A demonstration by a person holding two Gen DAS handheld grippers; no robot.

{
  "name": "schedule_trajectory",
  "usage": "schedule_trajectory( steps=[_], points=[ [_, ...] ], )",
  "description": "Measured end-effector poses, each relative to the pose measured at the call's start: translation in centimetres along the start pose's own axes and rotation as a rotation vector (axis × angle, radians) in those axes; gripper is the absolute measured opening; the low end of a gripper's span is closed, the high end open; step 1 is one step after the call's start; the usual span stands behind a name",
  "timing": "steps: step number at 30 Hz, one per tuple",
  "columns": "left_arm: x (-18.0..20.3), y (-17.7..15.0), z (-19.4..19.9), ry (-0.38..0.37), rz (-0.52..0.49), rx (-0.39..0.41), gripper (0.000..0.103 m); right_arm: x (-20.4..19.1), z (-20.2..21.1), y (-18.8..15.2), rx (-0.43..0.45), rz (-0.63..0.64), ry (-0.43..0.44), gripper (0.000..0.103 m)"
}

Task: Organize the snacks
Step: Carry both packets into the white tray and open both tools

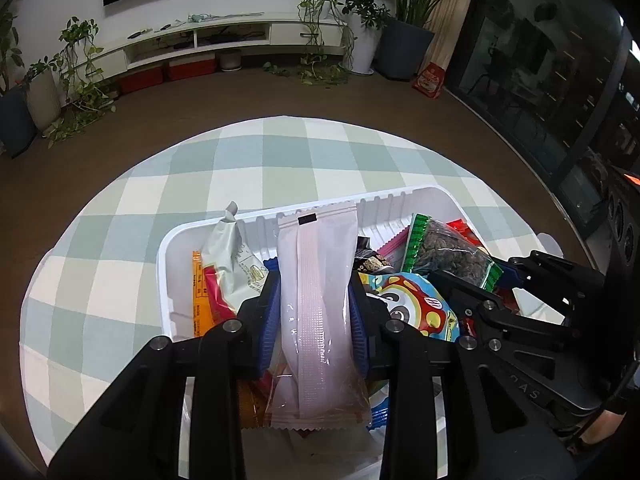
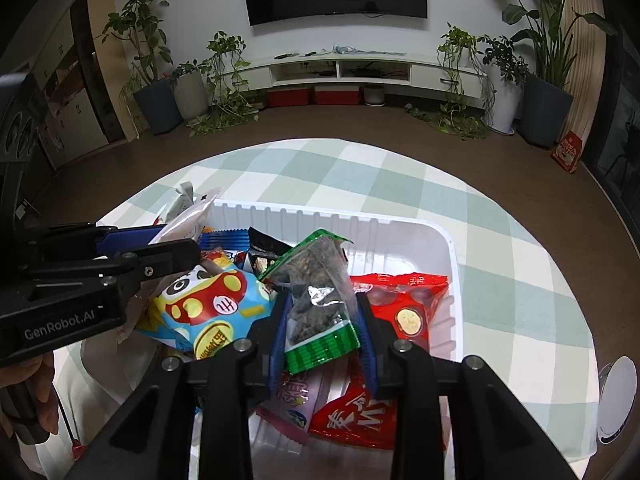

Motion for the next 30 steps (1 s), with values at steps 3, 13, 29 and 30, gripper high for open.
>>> schedule_trajectory(
  steps=[3,13,29,30],
  points=[
    [-0.1,0.1,0.4,0.016,0.003,0.011,0.051,-0.3,0.3,-0.1,0.002,0.007,-0.006,0.038],
    [-0.2,-0.1,1.5,0.012,0.007,0.034,0.066,-0.3,1.3,0.2,0.025,0.023,-0.026,0.058],
    [-1.3,-5.6,9.9,0.001,0.008,0.124,0.102,1.8,7.8,1.0,0.214,-0.093,0.101,0.088],
    [-1.6,-6.5,10.3,0.001,0.011,0.116,0.102,1.7,8.2,1.0,0.219,-0.097,0.119,0.089]
  ],
)
Point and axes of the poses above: each gripper's, at about its wrist camera, not at the fingertips, and z roughly against the way its jaws point, x to its right, y to its top, the point moved 1 cm from there along -z, roughly the way its jaws point, and after that the axes turned 1 degree about -x, right-handed, at the moved point
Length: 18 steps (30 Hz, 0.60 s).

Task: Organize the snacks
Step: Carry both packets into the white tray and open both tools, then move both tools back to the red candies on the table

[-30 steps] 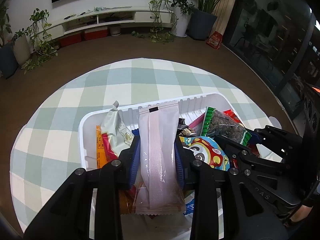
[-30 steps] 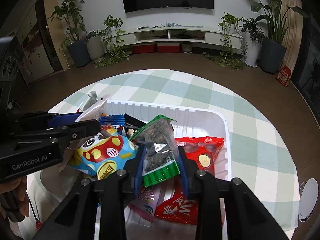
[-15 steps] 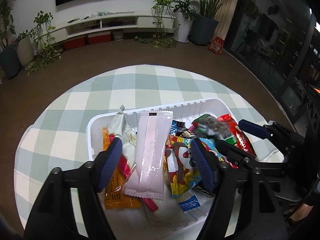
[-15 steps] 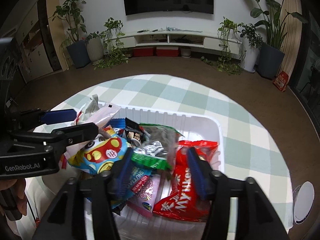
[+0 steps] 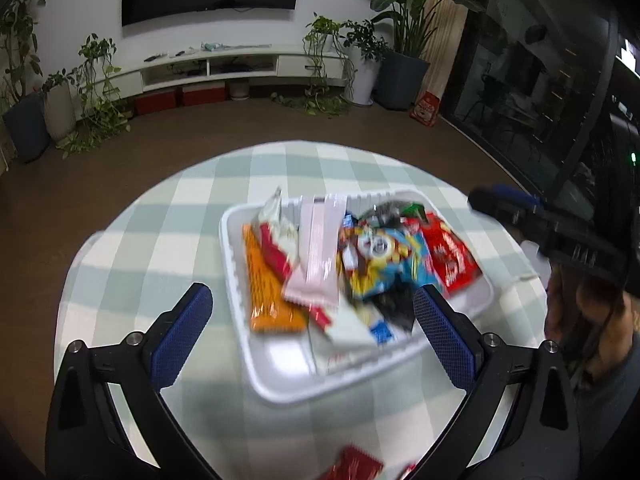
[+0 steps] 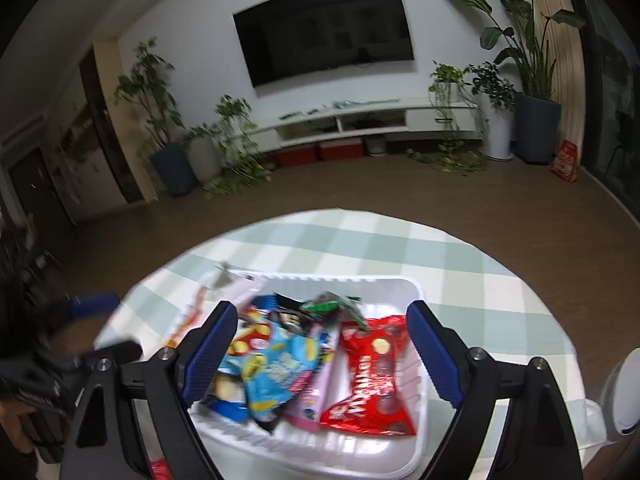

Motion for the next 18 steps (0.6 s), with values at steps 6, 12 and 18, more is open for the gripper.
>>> schedule_trajectory(
  steps=[6,12,18],
  points=[
    [-0.5,-5.4,2.8,-0.01,-0.04,-0.06,0.102,-1.1,1.6,-0.9,-0.021,-0.004,0.045,0.089],
    [2.6,-10.4,2.7,0.0,-0.389,-0.167,0.102,-2.5,3.8,-5.1,-0.099,-0.03,0.007,0.089],
    [4.7,-13.3,1.9,0.002,-0.557,-0.218,0.102,-5.2,6.3,-10.5,-0.137,-0.051,-0.002,0.088]
  ],
)
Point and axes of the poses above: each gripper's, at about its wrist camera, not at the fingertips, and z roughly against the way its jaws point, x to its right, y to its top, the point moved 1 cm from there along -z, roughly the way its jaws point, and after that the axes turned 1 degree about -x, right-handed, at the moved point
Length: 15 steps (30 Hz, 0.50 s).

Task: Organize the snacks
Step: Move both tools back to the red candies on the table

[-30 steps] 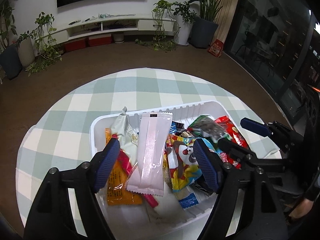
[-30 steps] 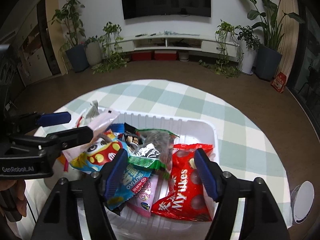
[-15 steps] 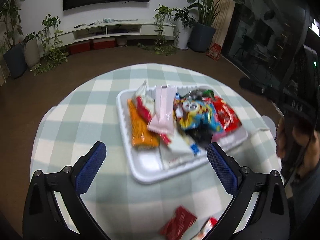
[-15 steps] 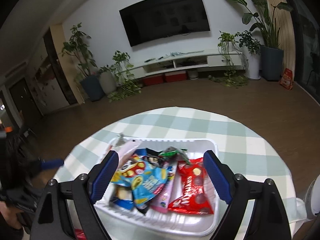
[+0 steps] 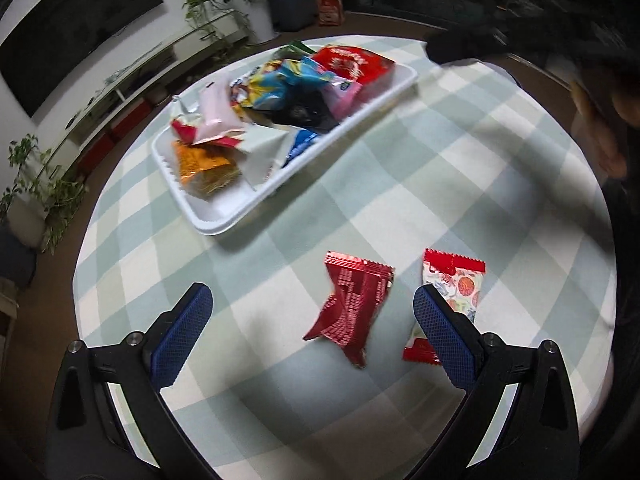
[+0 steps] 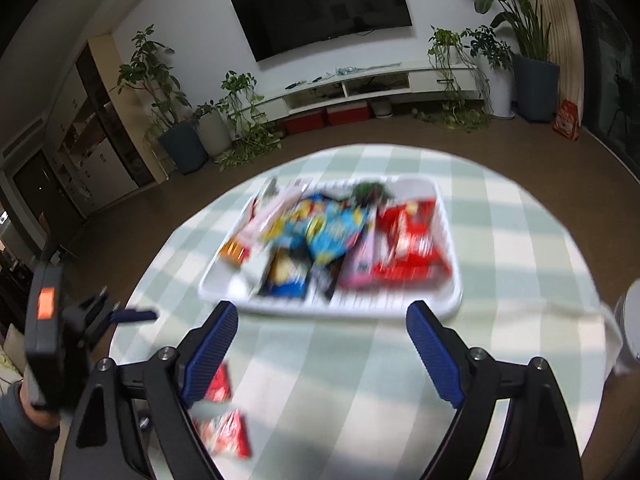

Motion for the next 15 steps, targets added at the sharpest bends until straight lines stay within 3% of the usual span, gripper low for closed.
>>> schedule_trajectory(
  steps=[4,8,10,15],
  points=[
    [0.4,0.1,-0.9,-0.033,-0.037,-0.021,0.097,-1.6,0.6,-3.7,-0.022,0.019,-0.001,0.086],
    [0.4,0.4,-2.0,-0.062,-0.073,-0.062,0.072,-1.9,0.1,-4.6,-0.054,0.032,0.0,0.086],
    [0.6,0.3,-2.4,-0.064,-0.092,-0.075,0.066,-1.4,-0.1,-4.5,-0.053,0.018,0.0,0.086],
    [0.5,0.0,-2.9,-0.083,-0.087,-0.092,0.066,-1.3,-0.9,-5.0,-0.09,0.027,0.005,0.086]
  ],
)
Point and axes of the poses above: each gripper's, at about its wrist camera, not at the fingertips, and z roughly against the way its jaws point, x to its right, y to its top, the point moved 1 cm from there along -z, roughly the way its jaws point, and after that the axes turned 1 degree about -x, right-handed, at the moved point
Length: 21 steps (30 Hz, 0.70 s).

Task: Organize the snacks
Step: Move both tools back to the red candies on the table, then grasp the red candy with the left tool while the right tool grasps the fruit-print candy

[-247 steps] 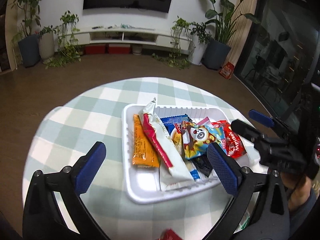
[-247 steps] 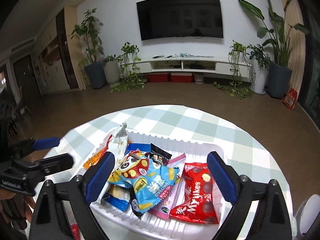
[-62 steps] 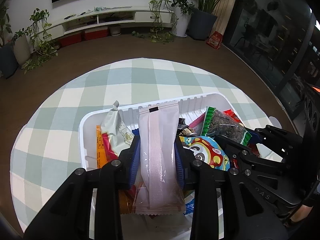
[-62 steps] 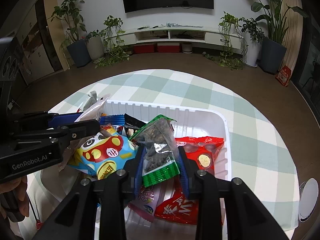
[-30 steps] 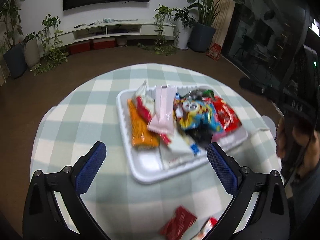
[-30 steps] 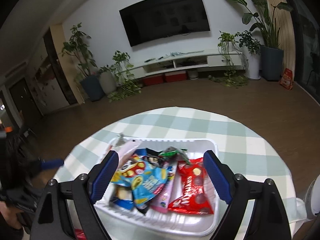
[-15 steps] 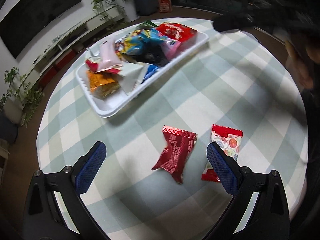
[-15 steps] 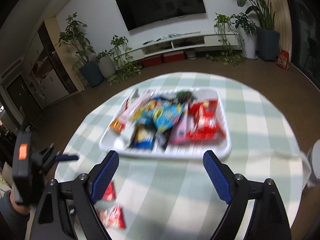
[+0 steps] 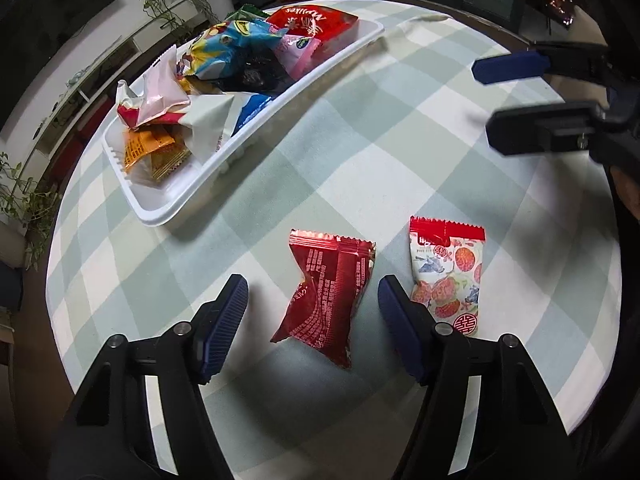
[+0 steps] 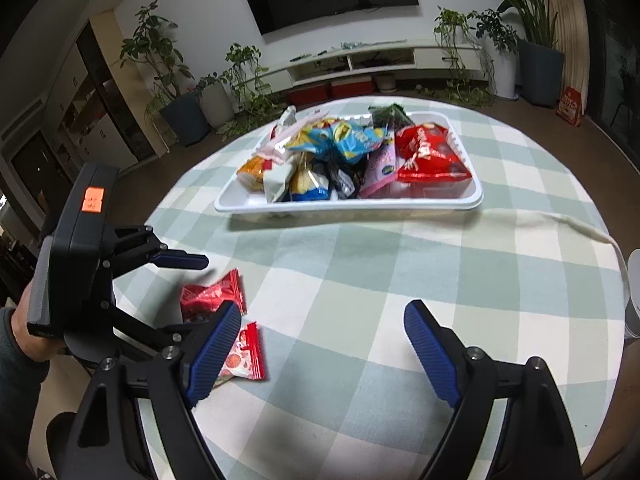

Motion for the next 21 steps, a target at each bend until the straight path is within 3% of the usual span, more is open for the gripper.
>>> schedule_trajectory(
  steps=[1,4,8,13,21],
  points=[
    [-0.1,0.0,0.0,-0.002,0.003,-0.001,0.065,-0.2,0.0,0.0,-0.002,0.004,0.0,0.086],
    [-0.3,0.2,-0.3,-0.031,0.013,-0.003,0.043,-0.5,-0.1,-0.1,-0.005,0.016,-0.001,0.086],
    [0.1,0.3,-0.2,-0.021,-0.002,-0.019,0.034,-0.4,-0.3,-0.2,-0.014,0.017,-0.008,0.086],
    [0.7,0.0,0.1,-0.018,0.027,-0.036,0.032,-0.6,-0.4,-0.3,-0.02,0.03,-0.013,0.086],
    [0.2,-1.1,0.4,-0.027,0.208,-0.015,0.031,-1.4,-0.9,-0.8,-0.035,0.071,-0.041,0.086]
  ],
)
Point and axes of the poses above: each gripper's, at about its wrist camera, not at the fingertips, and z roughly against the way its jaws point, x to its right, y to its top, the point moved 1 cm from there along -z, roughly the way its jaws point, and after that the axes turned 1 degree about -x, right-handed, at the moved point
